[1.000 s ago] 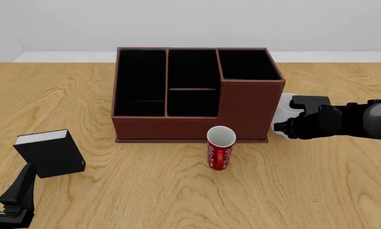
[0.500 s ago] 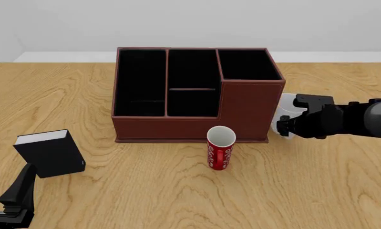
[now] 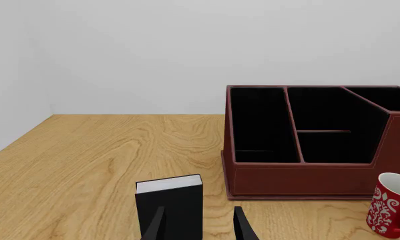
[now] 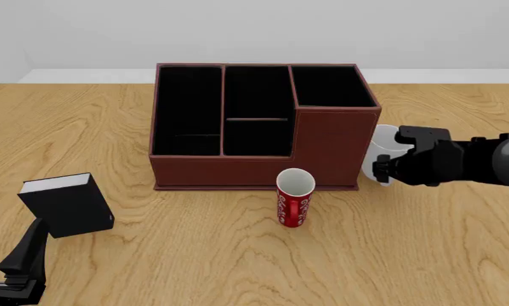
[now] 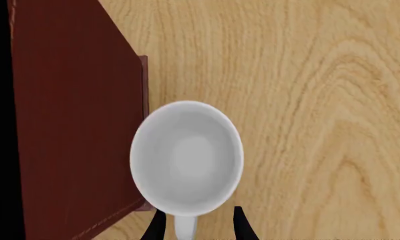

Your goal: Pick up the white mug and place it to the right of the caddy.

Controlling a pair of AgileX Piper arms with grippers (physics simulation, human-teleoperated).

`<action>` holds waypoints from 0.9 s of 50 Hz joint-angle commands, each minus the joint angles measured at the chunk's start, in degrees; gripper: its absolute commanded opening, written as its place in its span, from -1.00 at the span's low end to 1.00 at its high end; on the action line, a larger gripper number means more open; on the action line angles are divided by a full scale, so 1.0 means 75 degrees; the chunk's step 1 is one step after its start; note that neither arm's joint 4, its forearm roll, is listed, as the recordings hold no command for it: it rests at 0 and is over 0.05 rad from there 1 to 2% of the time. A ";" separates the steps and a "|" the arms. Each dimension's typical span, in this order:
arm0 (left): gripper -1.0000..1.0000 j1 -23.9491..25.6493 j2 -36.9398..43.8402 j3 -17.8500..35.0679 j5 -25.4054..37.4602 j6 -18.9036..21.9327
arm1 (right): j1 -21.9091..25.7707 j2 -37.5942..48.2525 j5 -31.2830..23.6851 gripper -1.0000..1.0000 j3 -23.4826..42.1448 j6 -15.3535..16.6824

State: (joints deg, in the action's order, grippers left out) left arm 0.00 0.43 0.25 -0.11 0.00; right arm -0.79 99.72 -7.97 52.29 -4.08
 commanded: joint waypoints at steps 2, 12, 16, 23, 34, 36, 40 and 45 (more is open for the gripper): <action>1.00 0.0000 0.0000 0.0000 0.0000 0.0000 | -0.0039 -0.0111 0.0061 1.00 -0.0155 0.0043; 1.00 0.0000 0.0000 0.0000 0.0000 0.0000 | 0.0039 -0.0209 0.0153 1.00 -0.0308 0.0013; 1.00 0.0000 0.0000 0.0000 0.0000 0.0000 | 0.0118 -0.0263 0.0157 1.00 -0.0348 0.0001; 1.00 0.0000 0.0000 0.0000 0.0000 0.0000 | 0.0152 -0.0410 0.0130 1.00 -0.0397 0.0025; 1.00 0.0000 0.0000 0.0000 0.0000 0.0000 | 0.0042 -0.0760 0.0116 1.00 -0.0593 0.0118; 1.00 0.0000 0.0000 0.0000 0.0000 0.0000 | -0.0051 -0.0860 0.0116 1.00 -0.0648 0.0193; 1.00 0.0000 0.0000 0.0000 0.0000 0.0000 | -0.0143 -0.1075 0.0087 1.00 -0.0761 0.0269; 1.00 0.0000 0.0000 0.0000 0.0000 0.0000 | -0.0047 -0.1315 0.0047 1.00 -0.0873 0.0256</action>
State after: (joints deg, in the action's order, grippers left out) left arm 0.00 0.43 0.25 -0.11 0.00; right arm -1.03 92.81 -7.30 47.25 -2.68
